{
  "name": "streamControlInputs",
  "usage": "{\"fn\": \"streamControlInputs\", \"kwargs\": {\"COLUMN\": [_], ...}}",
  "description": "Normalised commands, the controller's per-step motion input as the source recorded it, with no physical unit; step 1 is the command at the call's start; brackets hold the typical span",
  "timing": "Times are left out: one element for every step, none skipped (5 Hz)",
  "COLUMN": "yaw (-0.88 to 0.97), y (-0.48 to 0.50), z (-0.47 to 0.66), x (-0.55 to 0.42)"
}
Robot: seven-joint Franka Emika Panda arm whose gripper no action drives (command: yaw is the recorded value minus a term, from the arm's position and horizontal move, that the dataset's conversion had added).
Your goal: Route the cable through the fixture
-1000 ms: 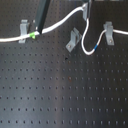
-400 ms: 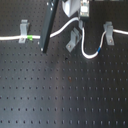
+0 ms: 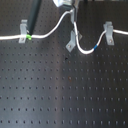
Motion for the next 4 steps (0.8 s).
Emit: {"fn": "streamControlInputs", "kwargs": {"yaw": [0.13, -0.55, -0.83, -0.31], "y": [0.203, -0.125, -0.063, 0.017], "z": [0.03, 0.23, 0.23, 0.01], "x": [-0.311, -0.418, -0.239, -0.012]}}
